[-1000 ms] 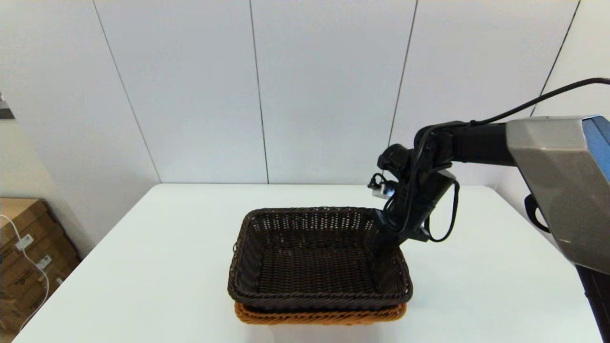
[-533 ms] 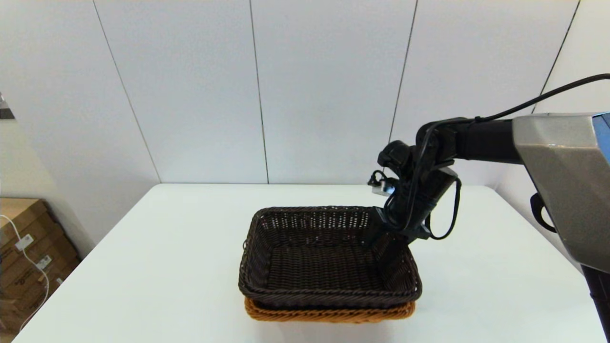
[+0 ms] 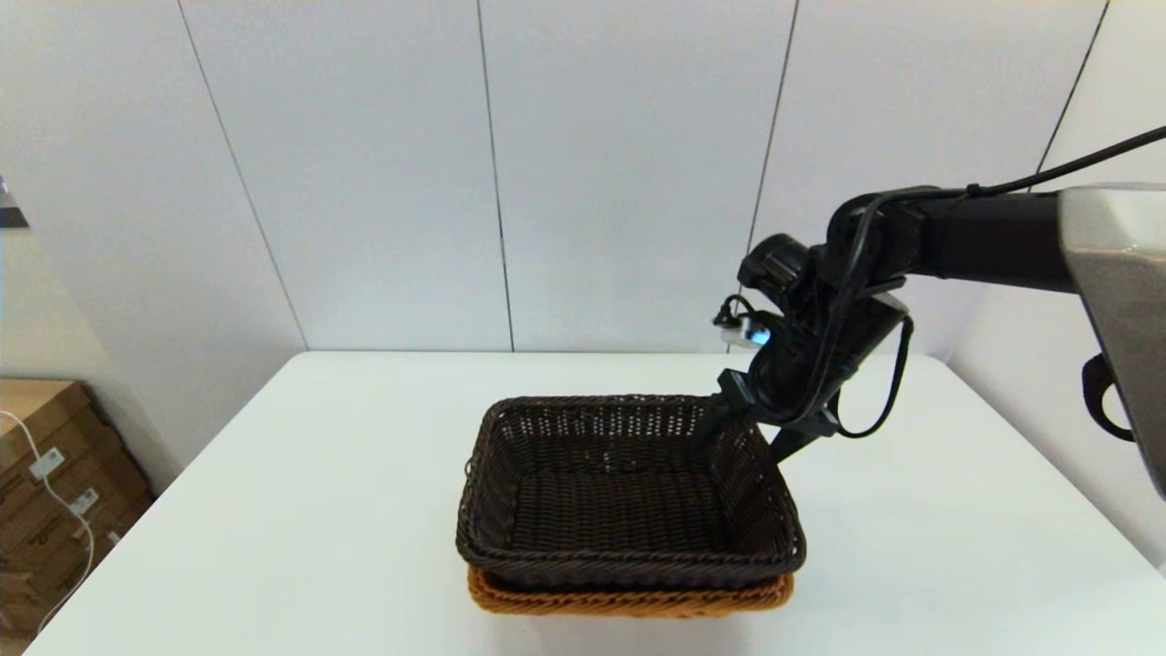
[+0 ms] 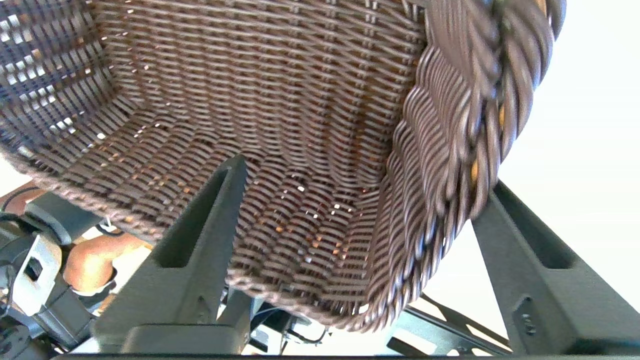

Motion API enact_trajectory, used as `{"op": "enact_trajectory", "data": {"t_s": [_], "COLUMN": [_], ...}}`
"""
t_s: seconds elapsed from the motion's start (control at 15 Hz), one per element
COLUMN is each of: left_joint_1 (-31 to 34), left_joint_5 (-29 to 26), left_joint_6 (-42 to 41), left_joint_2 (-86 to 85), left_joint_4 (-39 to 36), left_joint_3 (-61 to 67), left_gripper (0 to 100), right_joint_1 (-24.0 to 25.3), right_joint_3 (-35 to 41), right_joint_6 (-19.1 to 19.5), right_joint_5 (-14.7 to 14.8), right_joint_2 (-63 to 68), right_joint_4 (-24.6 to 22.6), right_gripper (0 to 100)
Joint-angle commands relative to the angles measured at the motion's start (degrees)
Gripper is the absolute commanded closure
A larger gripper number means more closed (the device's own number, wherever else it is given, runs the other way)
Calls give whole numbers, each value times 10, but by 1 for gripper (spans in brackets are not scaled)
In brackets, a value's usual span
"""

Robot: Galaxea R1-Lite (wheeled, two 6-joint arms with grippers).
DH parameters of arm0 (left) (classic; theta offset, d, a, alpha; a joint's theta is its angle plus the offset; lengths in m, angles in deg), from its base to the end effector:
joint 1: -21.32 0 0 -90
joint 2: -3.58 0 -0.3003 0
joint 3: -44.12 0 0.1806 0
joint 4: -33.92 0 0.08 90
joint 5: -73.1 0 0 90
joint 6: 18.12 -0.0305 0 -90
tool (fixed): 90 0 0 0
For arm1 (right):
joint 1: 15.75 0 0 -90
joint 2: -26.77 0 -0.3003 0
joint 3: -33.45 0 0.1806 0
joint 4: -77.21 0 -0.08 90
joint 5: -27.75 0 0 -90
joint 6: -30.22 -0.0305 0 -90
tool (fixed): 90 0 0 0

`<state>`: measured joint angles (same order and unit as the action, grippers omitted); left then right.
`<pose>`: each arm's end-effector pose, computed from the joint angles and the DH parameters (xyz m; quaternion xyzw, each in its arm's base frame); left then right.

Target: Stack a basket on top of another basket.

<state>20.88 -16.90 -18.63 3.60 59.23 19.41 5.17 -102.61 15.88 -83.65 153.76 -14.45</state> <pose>-0.0257 0.0002 0.0743 0.0045 0.0054 -0.0039 1.0000 0.3502 0.1458 0.1618 0.0923 0.6676 0.1962 0.7122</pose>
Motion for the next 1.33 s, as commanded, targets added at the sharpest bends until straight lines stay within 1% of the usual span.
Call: {"op": "enact_trajectory", "data": {"t_s": [0.07, 0.33, 0.53, 0.6, 0.73, 0.87, 1.0, 1.2, 1.33], "left_joint_1": [0, 0, 0, 0, 0, 0, 0, 0, 0], "left_joint_5": [0, 0, 0, 0, 0, 0, 0, 0, 0], "left_joint_6": [0, 0, 0, 0, 0, 0, 0, 0, 0], "left_joint_2": [-1, -1, 0, 0, 0, -1, 0, 0, -1], "left_joint_4": [0, 0, 0, 0, 0, 0, 0, 0, 0], "left_joint_3": [3, 3, 3, 3, 3, 3, 3, 3, 3], "left_gripper": [0, 0, 0, 0, 0, 0, 0, 0, 0], "right_joint_1": [0, -6, -5, -6, -13, -22, -40, -83, -100], "right_joint_3": [0, 1, 3, 3, 10, 46, 98, 191, 250], "right_joint_6": [0, -2, -1, -1, -1, -2, -2, -2, -2], "right_joint_5": [0, -3, -15, -26, -32, -34, -35, -54, -49], "right_joint_2": [-32, -78, -137, -167, -219, -287, -373, -503, -596], "right_joint_4": [2, 8, 41, 67, 101, 104, 103, 101, 101], "right_gripper": [0, 0, 0, 0, 0, 0, 0, 0, 0]}}
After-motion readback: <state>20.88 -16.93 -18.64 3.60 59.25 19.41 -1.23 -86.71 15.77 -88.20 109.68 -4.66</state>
